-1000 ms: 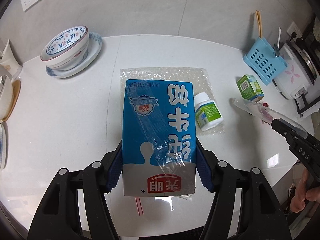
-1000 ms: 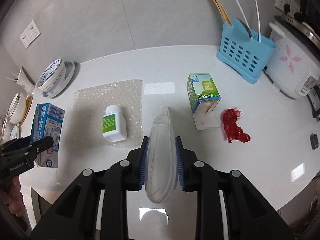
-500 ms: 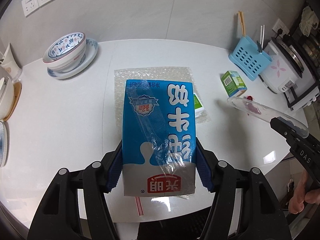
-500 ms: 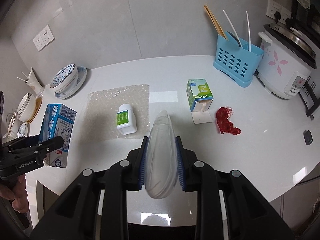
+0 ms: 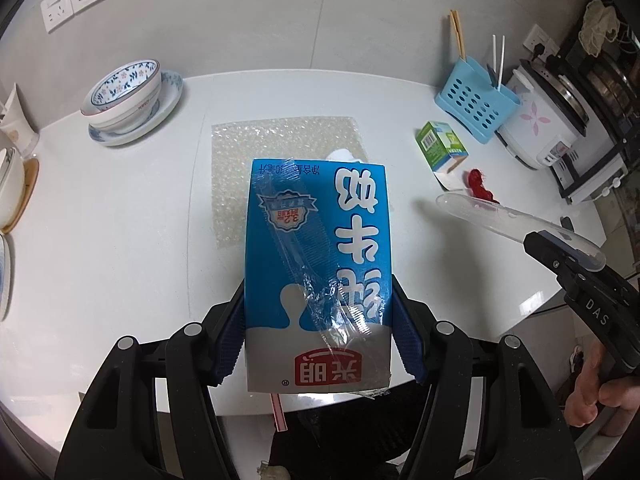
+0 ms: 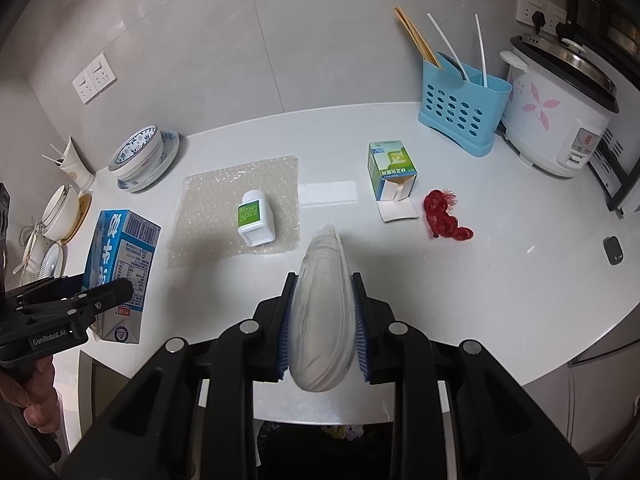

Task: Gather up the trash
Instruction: 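Carry the milk carton and clear case down over the trash bin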

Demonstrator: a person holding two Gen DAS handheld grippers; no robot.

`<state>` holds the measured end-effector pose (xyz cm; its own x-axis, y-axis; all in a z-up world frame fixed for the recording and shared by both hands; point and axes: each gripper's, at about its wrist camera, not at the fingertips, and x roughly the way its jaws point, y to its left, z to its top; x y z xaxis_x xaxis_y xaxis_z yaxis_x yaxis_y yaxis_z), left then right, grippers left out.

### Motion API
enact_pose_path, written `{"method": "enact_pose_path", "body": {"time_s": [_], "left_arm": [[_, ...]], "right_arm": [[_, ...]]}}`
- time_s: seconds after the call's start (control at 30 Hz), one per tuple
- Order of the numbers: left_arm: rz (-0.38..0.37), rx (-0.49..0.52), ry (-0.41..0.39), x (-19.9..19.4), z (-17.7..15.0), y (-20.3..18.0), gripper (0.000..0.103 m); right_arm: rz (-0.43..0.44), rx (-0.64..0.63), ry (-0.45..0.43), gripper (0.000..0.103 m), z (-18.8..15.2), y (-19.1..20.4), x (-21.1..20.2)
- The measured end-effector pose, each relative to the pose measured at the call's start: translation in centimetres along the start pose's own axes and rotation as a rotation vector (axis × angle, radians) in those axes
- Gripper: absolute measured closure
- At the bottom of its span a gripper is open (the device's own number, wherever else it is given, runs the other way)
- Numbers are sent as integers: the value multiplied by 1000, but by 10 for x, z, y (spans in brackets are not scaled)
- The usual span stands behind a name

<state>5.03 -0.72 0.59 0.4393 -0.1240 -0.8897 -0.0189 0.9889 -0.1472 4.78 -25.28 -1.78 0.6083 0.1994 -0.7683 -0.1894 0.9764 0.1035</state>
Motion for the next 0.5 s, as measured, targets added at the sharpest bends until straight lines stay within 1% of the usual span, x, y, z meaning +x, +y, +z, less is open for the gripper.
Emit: {"method": "enact_pose_path", "body": {"time_s": [0.23,0.5], "left_arm": [[-29,22,-4,-7,-20,-15,41],[-37,36,15,-5,-45,-34,41]], "right_arm": [[18,11,-5,79,-18,-3,-13],[28,-4,9,79,-40,-6,-18]]}}
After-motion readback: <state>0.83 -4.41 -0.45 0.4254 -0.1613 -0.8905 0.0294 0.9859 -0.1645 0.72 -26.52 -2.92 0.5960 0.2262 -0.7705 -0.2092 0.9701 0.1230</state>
